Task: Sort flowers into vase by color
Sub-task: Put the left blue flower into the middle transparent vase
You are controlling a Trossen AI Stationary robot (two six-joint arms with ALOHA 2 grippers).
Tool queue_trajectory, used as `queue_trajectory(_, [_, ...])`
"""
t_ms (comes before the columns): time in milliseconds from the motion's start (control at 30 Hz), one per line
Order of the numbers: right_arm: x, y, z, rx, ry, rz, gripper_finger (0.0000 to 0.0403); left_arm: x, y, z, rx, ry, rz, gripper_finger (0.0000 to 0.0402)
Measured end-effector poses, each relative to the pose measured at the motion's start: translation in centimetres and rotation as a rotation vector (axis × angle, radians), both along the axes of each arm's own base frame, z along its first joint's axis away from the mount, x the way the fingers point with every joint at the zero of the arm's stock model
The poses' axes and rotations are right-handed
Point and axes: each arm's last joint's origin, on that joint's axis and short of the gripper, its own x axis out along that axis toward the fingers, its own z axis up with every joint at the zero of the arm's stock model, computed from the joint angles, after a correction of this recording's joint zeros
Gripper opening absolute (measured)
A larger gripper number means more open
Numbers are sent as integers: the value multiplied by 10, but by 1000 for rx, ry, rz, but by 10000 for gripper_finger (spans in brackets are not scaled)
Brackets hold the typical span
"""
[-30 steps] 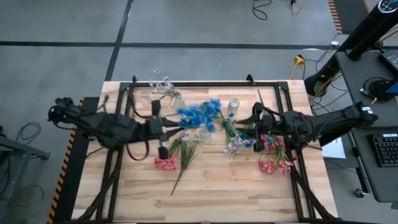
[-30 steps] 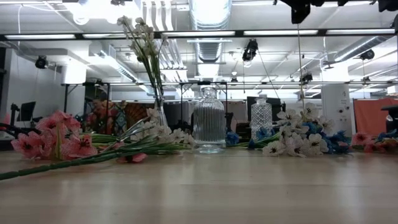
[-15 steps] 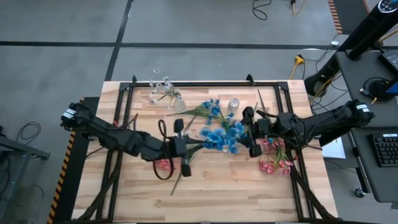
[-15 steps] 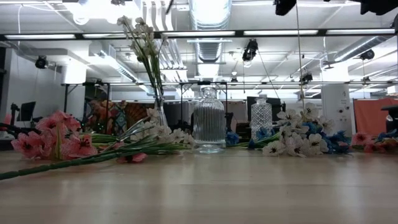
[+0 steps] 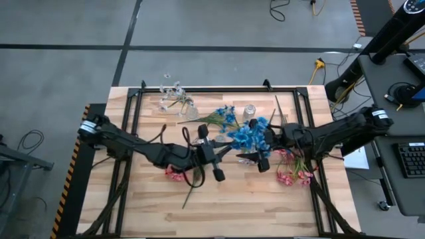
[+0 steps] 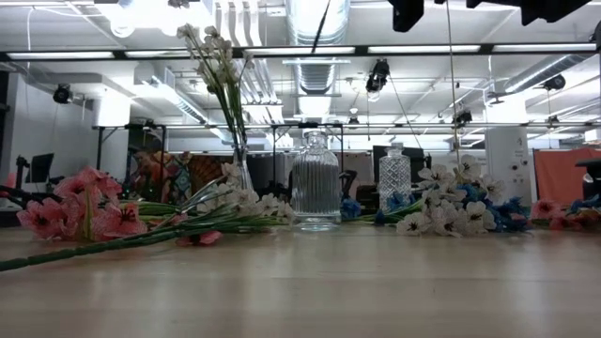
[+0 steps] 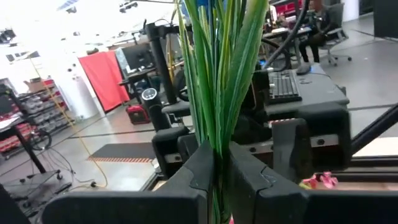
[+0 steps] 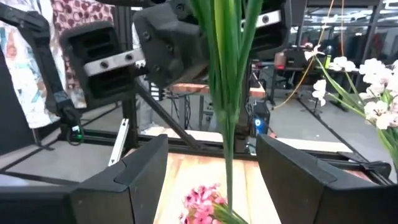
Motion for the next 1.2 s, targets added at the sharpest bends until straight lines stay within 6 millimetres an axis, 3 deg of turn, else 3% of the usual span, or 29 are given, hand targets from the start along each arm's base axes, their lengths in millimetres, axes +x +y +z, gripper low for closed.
queue_trajectory(433, [18,2,11,-21,-17,-16,194,6,2,-2,-30,-48,8,10])
queue_trajectory(767, [23,2,10,-24,-9,-35,60,8,2,-6,-28,-40,31,18])
queue_trajectory(867, [22,2,10,-28,-4,-36,23,7,3,-5,-39,-38,67,30])
queue_trajectory(1067, [20,0,12,-11,5,-39,26,-3,5,2,-38,9,63,85])
queue_trajectory(1200, [14,-7,15,-2,48,-114,27,-20,11,11,-62,82,66,129])
